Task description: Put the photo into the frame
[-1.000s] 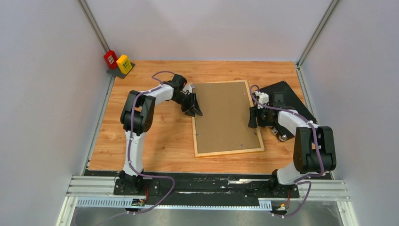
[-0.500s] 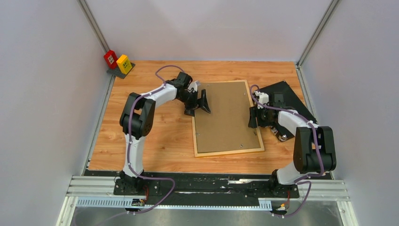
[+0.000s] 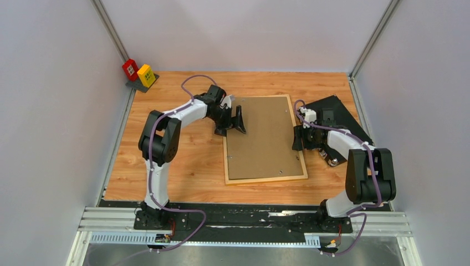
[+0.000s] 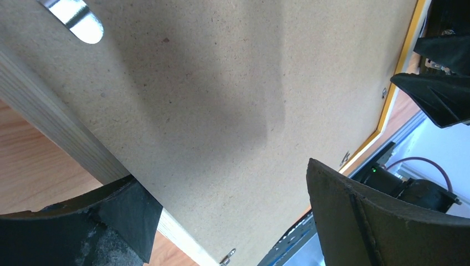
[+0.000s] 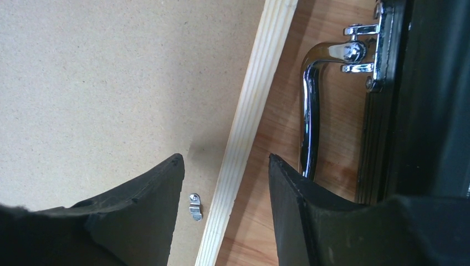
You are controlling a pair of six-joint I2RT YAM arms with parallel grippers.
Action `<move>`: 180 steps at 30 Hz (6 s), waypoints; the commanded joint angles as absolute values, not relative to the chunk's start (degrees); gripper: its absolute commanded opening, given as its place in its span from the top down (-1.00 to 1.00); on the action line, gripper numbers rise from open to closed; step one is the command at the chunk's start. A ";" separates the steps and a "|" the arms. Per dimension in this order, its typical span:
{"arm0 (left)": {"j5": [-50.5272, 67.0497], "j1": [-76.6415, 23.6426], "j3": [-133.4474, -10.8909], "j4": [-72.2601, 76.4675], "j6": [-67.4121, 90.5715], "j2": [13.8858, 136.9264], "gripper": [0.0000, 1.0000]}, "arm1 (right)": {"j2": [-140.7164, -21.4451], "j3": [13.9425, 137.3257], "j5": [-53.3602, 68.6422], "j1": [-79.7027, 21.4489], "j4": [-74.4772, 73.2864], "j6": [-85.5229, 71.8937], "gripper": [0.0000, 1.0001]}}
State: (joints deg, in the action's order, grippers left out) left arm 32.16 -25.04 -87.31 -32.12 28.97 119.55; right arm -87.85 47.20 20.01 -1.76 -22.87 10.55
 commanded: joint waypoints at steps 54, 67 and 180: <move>13.84 -24.62 -91.22 -34.71 16.33 111.17 -1.00 | -86.61 49.84 21.17 -2.02 -21.45 9.88 -0.07; 0.77 -24.61 -98.79 -33.52 8.21 121.93 -1.00 | -87.43 50.05 21.33 -2.37 -21.58 9.42 -0.04; 10.85 -21.68 -67.11 -42.28 -9.01 101.24 -1.00 | -87.86 50.63 25.33 -11.93 -25.49 8.96 -0.04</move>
State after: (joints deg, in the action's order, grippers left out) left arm 8.78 -21.45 -68.16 -38.70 -7.22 102.98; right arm -89.47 49.56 25.82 -11.81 -27.14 8.86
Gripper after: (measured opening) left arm 0.998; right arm 0.519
